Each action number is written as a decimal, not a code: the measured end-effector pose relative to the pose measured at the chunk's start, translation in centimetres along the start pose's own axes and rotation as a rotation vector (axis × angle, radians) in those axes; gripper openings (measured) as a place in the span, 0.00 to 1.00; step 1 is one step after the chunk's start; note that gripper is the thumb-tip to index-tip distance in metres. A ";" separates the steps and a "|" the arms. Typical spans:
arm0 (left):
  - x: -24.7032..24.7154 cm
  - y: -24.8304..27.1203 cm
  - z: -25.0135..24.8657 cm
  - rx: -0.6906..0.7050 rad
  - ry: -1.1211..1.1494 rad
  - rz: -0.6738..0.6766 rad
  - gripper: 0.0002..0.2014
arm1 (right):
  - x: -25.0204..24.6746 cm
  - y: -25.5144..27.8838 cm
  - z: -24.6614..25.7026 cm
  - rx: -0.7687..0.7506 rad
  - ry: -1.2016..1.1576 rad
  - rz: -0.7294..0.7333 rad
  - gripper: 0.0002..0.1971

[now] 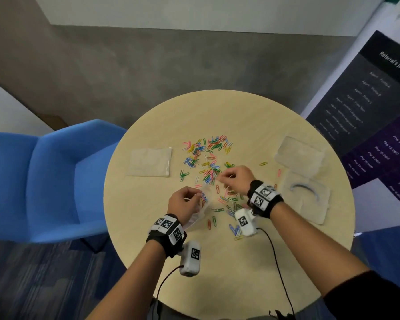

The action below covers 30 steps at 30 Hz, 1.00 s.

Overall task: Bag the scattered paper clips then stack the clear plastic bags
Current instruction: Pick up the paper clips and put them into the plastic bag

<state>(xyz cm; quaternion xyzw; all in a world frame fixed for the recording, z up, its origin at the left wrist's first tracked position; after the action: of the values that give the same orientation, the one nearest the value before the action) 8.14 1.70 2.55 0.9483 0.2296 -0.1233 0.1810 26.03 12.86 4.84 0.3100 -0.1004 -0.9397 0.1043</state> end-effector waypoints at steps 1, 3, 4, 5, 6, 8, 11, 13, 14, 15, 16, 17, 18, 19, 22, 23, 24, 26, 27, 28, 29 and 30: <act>-0.2 0.1 0.1 -0.012 0.004 -0.007 0.03 | -1.5 -1.7 -1.0 -0.017 0.065 -0.114 0.09; -0.5 0.3 0.3 -0.044 0.022 -0.017 0.03 | -3.6 -5.1 -3.4 -0.094 0.404 -0.202 0.17; -0.6 0.4 0.4 -0.057 0.029 -0.022 0.03 | -4.0 -6.4 -4.8 -0.097 0.613 -0.143 0.23; -0.7 0.6 0.5 -0.065 0.032 -0.027 0.03 | -4.3 -7.4 -6.3 -0.080 0.790 -0.071 0.28; -0.8 0.7 0.6 -0.071 0.033 -0.030 0.04 | -4.4 -8.1 -7.8 -0.061 0.910 -0.010 0.31; -0.9 1.1 0.5 -0.090 0.035 -0.024 0.05 | -4.5 -7.9 -9.9 -0.002 0.981 0.043 0.34; -0.6 1.4 0.1 -0.119 0.052 -0.003 0.06 | -4.0 -5.9 -11.6 0.070 0.926 -0.080 0.36; -0.4 1.3 -0.2 -0.097 0.017 -0.008 0.06 | -3.3 -4.5 -11.8 0.113 0.883 -0.155 0.37; -0.3 1.1 -0.2 -0.079 -0.011 -0.006 0.06 | -2.8 -3.8 -11.8 0.138 0.860 -0.178 0.38; -0.2 1.0 -0.2 -0.062 -0.034 -0.001 0.06 | -2.3 -3.2 -11.7 0.166 0.837 -0.188 0.38; -0.1 1.0 -0.2 -0.051 -0.048 0.005 0.06 | -1.6 -2.5 -11.6 0.189 0.819 -0.191 0.38; 0.1 0.9 -0.2 -0.044 -0.053 0.013 0.06 | -0.9 -1.9 -11.4 0.205 0.806 -0.187 0.38; 0.3 0.9 -0.1 -0.040 -0.052 0.017 0.06 | -0.3 -1.4 -11.3 0.207 0.800 -0.172 0.38; 0.4 0.9 -0.2 -0.032 -0.054 0.021 0.06 | 0.1 -0.8 -11.0 0.196 0.790 -0.152 0.37; 0.5 1.3 -0.3 -0.023 -0.071 0.029 0.06 | -0.7 -0.7 -10.3 0.156 0.697 -0.174 0.33; 0.4 1.4 -0.2 -0.039 -0.057 0.040 0.06 | -1.6 -1.2 -10.2 0.156 0.673 -0.222 0.32; 0.3 1.4 -0.1 -0.057 -0.038 0.053 0.06 | -2.6 -2.0 -10.3 0.171 0.659 -0.266 0.32; -0.1 1.4 0.4 -0.055 -0.037 0.060 0.06 | -4.3 -3.5 -10.7 0.242 0.640 -0.301 0.34; -0.3 1.5 0.5 -0.041 -0.053 0.055 0.06 | -4.8 -3.9 -10.9 0.279 0.646 -0.298 0.34; -0.5 1.5 0.6 -0.029 -0.073 0.049 0.06 | -5.0 -4.1 -11.0 0.306 0.668 -0.289 0.34; -0.8 1.6 0.6 -0.019 -0.086 0.043 0.05 | -4.9 -4.0 -11.0 0.317 0.694 -0.280 0.35; -0.9 1.7 0.5 -0.012 -0.093 0.039 0.05 | -4.5 -3.6 -10.7 0.315 0.711 -0.276 0.35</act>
<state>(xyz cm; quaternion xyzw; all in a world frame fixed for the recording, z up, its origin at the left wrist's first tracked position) 8.06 -0.27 2.85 0.9448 0.2032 -0.1623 0.1994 35.59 16.10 -2.00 0.6379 -0.1582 -0.7524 -0.0432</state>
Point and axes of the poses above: each hand's wrist, its own y-axis away from the middle knuckle, its own x-axis out of the palm, z = x × y, the point moved 3 cm from there along -y, towards the middle knuckle, and after that the axes turned 12 degrees about -z, right-handed, at the moved point
